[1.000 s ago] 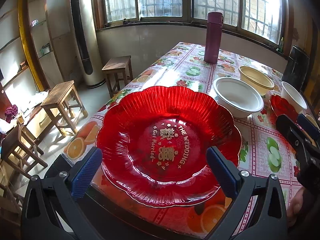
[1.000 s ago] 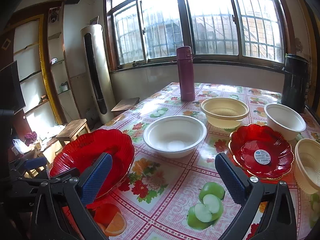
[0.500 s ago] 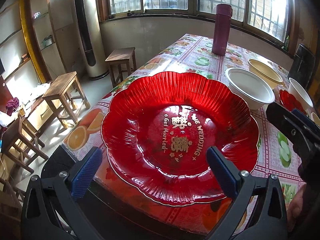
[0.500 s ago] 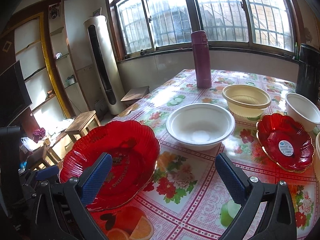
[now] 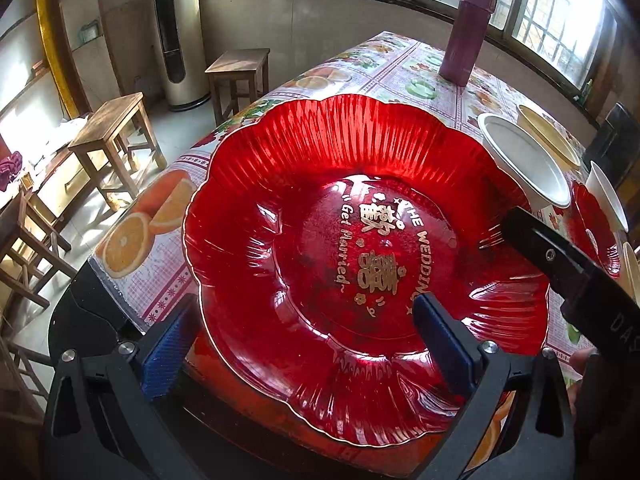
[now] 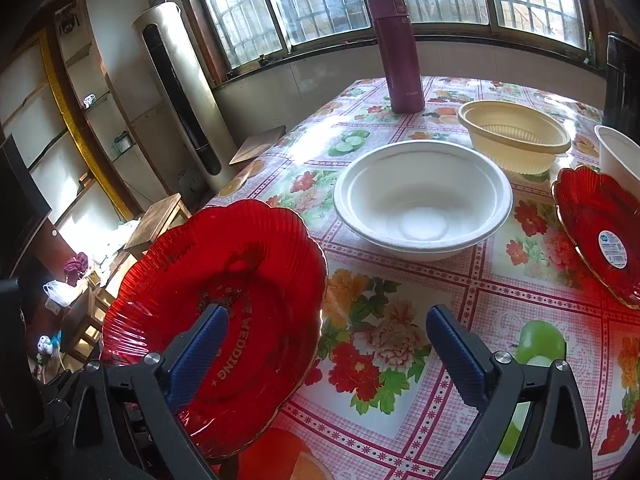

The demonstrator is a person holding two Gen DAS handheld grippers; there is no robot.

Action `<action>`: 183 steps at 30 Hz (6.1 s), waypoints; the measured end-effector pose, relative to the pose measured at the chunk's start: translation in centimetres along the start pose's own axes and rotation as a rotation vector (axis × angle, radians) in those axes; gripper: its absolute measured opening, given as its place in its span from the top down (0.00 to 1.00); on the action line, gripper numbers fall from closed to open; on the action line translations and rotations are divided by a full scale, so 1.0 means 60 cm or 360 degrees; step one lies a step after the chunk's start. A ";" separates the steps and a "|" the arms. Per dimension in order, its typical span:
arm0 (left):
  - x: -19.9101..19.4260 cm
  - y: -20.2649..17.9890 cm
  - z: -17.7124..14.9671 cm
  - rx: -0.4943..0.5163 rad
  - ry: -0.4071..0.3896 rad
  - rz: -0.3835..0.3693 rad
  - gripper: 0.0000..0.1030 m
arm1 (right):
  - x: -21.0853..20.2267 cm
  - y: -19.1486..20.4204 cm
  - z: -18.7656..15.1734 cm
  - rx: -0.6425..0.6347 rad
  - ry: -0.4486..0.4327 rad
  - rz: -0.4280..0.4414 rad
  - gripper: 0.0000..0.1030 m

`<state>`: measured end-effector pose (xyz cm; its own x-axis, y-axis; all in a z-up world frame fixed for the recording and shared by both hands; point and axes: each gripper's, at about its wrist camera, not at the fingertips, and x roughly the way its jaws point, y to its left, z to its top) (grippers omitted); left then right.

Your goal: Organize plates and bowls

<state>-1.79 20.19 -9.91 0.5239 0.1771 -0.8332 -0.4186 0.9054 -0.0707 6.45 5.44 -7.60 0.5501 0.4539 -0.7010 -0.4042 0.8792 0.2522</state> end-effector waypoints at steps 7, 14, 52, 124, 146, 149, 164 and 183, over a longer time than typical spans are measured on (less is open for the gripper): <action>0.010 -0.012 -0.001 0.0059 0.0027 0.0034 0.04 | 0.036 -0.006 -0.006 0.0023 0.0141 0.0025 0.62; 0.002 -0.017 -0.001 0.0111 -0.0003 0.0001 0.23 | 0.028 0.002 -0.009 -0.0024 0.0101 0.0103 0.90; -0.045 -0.013 -0.048 0.0092 -0.0013 0.0032 0.73 | -0.053 -0.045 -0.069 0.0124 0.0189 0.0221 0.82; 0.077 -0.468 0.065 0.0174 0.0506 -0.0723 0.90 | -0.118 -0.523 -0.055 0.1239 -0.0115 0.0238 0.89; -0.004 -0.397 0.030 0.0204 0.0408 -0.0792 0.92 | -0.181 -0.463 -0.108 0.1145 -0.0144 0.0293 0.88; -0.033 -0.372 0.029 0.0207 0.0346 -0.0815 0.92 | -0.197 -0.442 -0.113 0.1118 -0.0163 0.0334 0.88; -0.141 -0.112 0.019 0.0066 -0.0014 -0.0613 0.91 | -0.197 -0.195 -0.080 0.0683 -0.0026 0.0584 0.88; -0.082 0.022 -0.028 -0.0025 0.0118 -0.0365 0.90 | -0.119 -0.001 -0.100 0.0273 0.0254 0.0441 0.84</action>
<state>-6.17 19.85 -6.80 0.5510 -0.0616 -0.8323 -0.3070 0.9124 -0.2708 -1.86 1.28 -6.60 0.3104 0.6620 -0.6822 -0.3861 0.7436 0.5459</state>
